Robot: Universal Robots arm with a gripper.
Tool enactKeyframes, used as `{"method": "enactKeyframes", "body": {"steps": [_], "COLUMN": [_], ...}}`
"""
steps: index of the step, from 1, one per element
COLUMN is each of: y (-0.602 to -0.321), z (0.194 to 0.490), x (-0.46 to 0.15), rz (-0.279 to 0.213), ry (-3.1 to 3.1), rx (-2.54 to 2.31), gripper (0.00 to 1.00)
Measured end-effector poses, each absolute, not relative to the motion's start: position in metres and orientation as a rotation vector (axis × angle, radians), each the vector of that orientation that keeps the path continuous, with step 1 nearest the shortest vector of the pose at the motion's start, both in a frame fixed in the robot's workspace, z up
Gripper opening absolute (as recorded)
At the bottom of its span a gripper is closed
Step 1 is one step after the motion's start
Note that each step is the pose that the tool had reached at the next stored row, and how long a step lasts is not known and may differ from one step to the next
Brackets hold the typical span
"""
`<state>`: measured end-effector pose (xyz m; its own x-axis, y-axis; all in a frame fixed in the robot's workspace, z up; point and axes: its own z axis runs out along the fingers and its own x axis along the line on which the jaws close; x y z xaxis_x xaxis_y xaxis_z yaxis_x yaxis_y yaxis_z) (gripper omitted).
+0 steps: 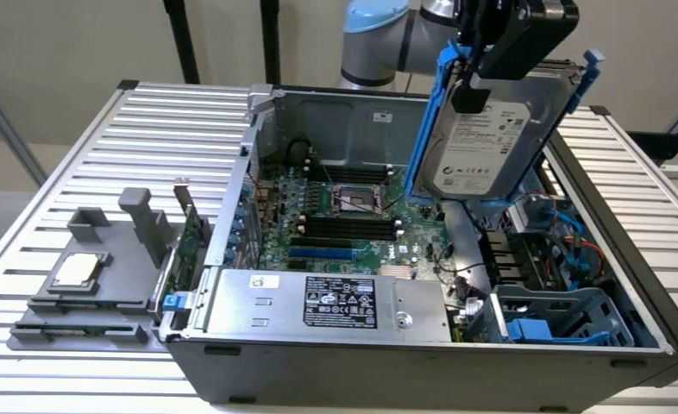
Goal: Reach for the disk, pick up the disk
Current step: 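Pick up the disk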
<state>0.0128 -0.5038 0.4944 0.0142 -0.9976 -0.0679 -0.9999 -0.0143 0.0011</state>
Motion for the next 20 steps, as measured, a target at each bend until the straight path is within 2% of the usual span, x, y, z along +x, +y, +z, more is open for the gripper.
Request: {"method": "enactKeyframes", "body": {"steps": [20], "y": [-0.548], "z": [0.495], "x": [0.078], "rz": [0.077], "ry": [2.172], "rx": [-2.203], "gripper": [0.33]}}
